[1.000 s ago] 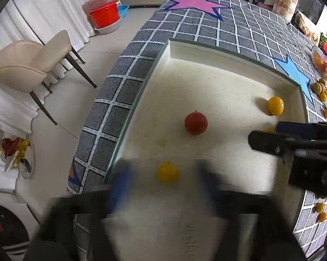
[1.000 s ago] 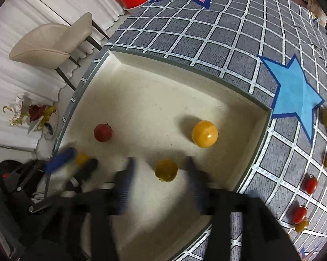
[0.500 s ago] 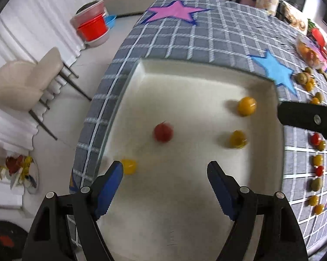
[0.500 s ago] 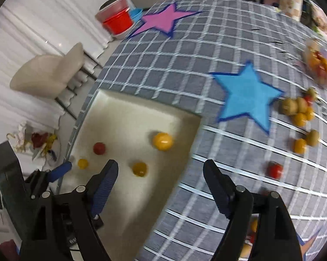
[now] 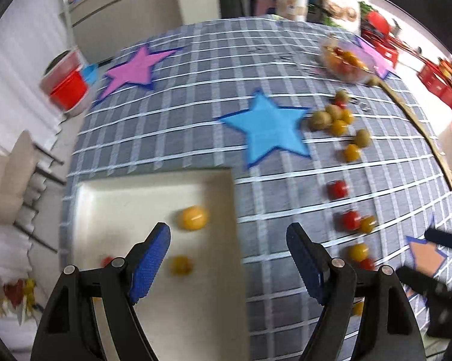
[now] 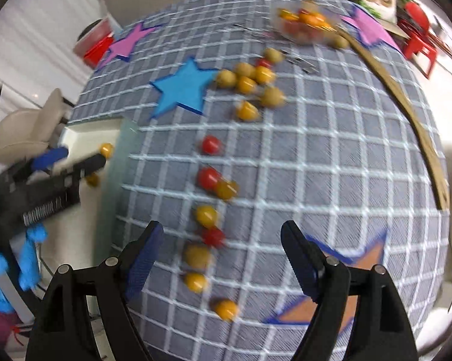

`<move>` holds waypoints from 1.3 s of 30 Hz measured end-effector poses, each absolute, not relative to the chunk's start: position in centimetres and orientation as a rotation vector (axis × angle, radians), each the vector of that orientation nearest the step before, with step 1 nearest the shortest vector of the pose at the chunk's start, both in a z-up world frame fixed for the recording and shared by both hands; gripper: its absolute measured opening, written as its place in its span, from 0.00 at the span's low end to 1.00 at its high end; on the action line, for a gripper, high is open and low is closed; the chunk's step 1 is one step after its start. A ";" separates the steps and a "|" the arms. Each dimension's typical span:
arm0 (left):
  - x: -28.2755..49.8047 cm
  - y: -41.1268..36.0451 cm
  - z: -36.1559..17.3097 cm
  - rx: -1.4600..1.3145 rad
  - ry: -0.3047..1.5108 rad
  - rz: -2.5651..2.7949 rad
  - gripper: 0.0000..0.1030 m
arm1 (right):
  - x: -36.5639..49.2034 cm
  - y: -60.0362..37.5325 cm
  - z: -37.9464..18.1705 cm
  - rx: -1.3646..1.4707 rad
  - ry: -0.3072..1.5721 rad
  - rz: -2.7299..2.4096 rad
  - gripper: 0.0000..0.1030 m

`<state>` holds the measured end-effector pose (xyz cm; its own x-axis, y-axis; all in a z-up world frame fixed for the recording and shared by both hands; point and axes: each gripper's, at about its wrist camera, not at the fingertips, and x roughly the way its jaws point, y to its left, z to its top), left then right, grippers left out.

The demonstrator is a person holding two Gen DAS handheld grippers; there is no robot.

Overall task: Organize fruits
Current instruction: 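Return both tools to the row of tomatoes on the cloth, then grasp a red cherry tomato with the left tool while the right tool grasps a yellow one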

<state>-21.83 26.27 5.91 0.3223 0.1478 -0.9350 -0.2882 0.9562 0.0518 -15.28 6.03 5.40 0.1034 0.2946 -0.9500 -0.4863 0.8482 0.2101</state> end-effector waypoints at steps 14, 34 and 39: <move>-15.7 20.9 1.5 -0.091 1.295 0.146 0.78 | -20.5 1.6 2.3 -0.256 1.400 0.592 0.74; -13.0 18.7 -0.1 -0.054 1.315 0.098 0.32 | -23.6 7.4 0.1 -0.471 1.280 0.623 0.36; -13.2 17.9 0.0 -0.090 1.313 0.080 0.21 | -22.7 9.4 0.1 -0.377 1.338 0.673 0.20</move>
<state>-13.17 17.86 -0.04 0.2534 0.0074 -0.9673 -0.1095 0.9938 -0.0211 -22.67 9.35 0.12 0.0839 0.2298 -0.9696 -0.6415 0.7570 0.1239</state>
